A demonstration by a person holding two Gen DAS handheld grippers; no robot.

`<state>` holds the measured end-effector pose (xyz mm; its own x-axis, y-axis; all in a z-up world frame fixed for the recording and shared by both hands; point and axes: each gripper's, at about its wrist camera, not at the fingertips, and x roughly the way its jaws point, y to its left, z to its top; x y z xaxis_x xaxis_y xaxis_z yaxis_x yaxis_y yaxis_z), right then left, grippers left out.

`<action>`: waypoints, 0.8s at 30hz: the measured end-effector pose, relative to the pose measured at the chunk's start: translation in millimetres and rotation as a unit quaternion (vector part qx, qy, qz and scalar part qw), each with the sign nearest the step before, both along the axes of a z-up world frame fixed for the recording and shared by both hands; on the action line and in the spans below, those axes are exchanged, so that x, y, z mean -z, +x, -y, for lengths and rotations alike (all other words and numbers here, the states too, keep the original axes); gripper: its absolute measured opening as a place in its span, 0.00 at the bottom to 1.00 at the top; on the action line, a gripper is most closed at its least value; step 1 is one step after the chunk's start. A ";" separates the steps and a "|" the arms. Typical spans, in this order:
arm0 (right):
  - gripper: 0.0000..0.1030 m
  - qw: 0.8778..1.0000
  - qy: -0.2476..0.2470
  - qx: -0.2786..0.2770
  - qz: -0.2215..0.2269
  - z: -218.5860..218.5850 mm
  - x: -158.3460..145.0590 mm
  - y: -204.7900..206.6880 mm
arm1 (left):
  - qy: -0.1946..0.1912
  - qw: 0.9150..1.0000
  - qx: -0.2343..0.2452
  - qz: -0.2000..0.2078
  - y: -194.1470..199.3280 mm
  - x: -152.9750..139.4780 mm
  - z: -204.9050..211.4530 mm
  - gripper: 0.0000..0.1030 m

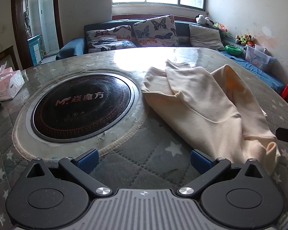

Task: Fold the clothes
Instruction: 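Move both grippers toward the crumpled cream sweatshirt on the table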

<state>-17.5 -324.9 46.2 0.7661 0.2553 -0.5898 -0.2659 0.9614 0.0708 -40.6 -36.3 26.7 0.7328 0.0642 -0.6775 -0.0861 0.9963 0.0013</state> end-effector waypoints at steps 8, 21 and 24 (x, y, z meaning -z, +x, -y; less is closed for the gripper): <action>1.00 1.000 0.002 -0.013 0.000 -4.8 -0.3 -15.1 | 0.001 1.000 0.005 0.002 -12.6 -3.0 6.8 1.00; 1.00 1.000 0.004 -0.022 -0.003 -9.5 1.4 -29.7 | 0.002 1.000 0.012 0.003 -23.9 -4.4 16.7 1.00; 1.00 1.000 0.005 -0.024 -0.004 -10.0 1.6 -31.7 | 0.003 1.000 0.013 0.002 -24.5 -4.7 18.3 1.00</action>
